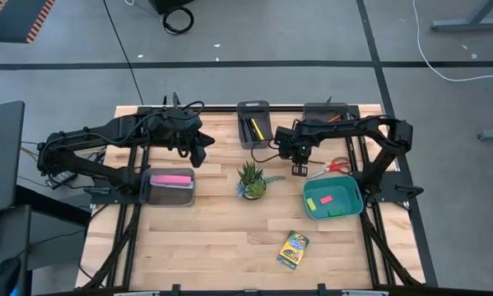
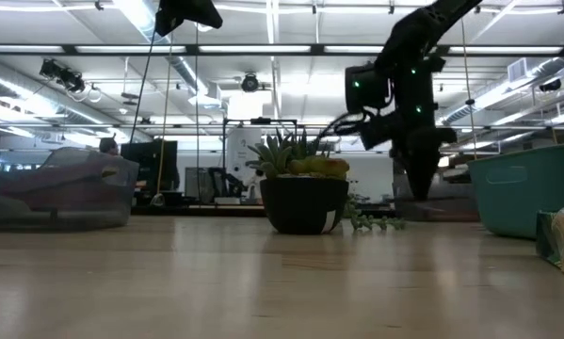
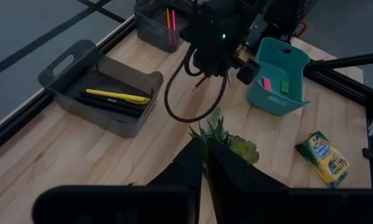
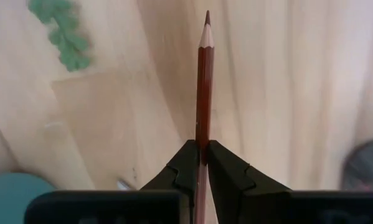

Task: Sort crayons/erasers/pens/pencils in bins
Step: Put the red pencil into the right black bin

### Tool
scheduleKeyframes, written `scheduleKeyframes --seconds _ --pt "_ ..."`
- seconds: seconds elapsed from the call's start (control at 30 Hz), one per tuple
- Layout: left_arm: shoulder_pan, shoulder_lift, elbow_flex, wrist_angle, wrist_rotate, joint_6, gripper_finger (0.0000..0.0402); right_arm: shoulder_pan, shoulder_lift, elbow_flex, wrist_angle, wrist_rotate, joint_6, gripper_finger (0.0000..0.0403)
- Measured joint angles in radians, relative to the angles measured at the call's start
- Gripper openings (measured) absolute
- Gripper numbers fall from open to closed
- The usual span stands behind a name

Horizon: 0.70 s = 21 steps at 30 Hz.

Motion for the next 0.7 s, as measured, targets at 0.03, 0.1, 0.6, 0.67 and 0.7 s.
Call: scheduleKeyframes --seconds 0.03,0.1,0.6,0.67,0.7 --pt "0.000 0.000 0.000 0.000 0.000 0.001 0.0026 -0.003 -0.001 0.021 -0.014 0.000 -0.004 0.0039" --pt "0.000 0.000 0.000 0.000 0.000 0.003 0.0025 -0.013 -0.013 0.057 -0.056 0.001 -0.009 0.0039" --pt "0.000 0.000 0.000 0.000 0.000 0.019 0.0030 -0.350 -0.220 0.140 -0.220 0.101 -0.145 0.0038" --pt "0.000 0.000 0.000 0.000 0.000 0.018 0.0028 -0.399 -0.220 0.140 -0.201 0.112 -0.238 0.0038" --pt "0.000 0.000 0.000 0.000 0.000 0.015 0.0028 -0.420 -0.220 0.140 -0.189 0.116 -0.279 0.0038"
